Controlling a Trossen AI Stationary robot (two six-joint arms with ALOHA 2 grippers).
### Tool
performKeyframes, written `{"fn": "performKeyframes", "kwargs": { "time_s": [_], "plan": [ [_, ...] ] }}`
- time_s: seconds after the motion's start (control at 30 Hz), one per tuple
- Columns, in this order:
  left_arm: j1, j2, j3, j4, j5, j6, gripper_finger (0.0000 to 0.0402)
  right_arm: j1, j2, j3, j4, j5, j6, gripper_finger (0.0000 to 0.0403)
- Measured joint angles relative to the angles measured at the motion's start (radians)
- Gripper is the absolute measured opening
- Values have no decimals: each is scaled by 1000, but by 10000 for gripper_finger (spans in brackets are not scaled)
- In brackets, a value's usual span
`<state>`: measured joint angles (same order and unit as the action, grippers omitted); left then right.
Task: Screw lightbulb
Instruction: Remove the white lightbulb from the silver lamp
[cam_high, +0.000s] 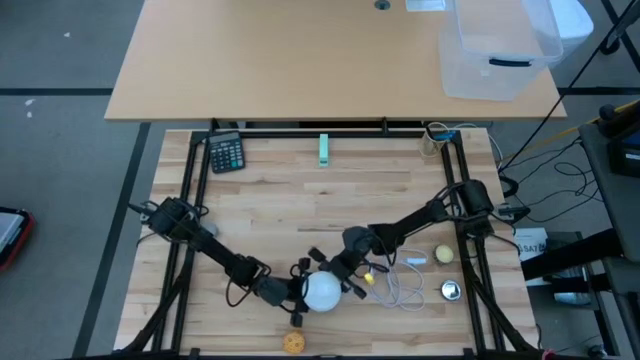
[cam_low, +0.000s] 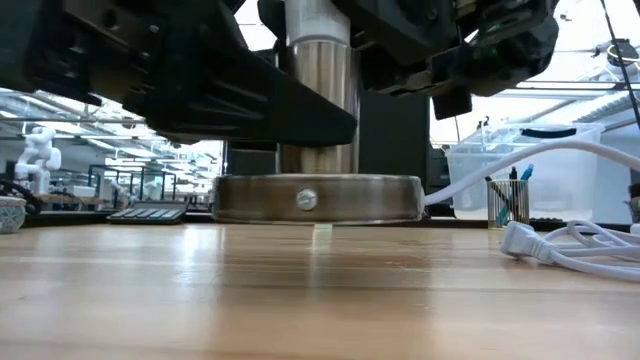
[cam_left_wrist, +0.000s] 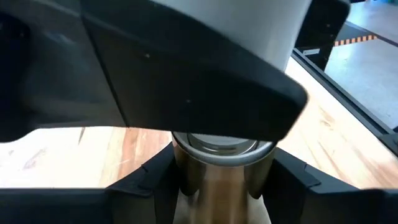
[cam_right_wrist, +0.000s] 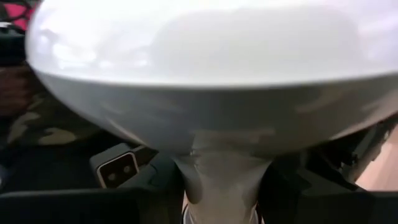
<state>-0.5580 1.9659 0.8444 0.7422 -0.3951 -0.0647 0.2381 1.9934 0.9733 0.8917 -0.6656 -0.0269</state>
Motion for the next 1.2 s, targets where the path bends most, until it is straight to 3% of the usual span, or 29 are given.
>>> {"fn": "performKeyframes", "kwargs": {
  "time_s": [0.47, 1.03, 1.2],
  "plan": [
    [0, 2, -2, 36, 1, 9, 181, -61, 0, 2, -6, -223, -75, 134],
    [-3, 4, -5, 187, 46, -15, 181, -53, -59, -2, -7, -265, -64, 134],
    [20, 4, -5, 206, 153, -60, 181, -51, -87, -5, -23, -257, -67, 134]
  ]
}}
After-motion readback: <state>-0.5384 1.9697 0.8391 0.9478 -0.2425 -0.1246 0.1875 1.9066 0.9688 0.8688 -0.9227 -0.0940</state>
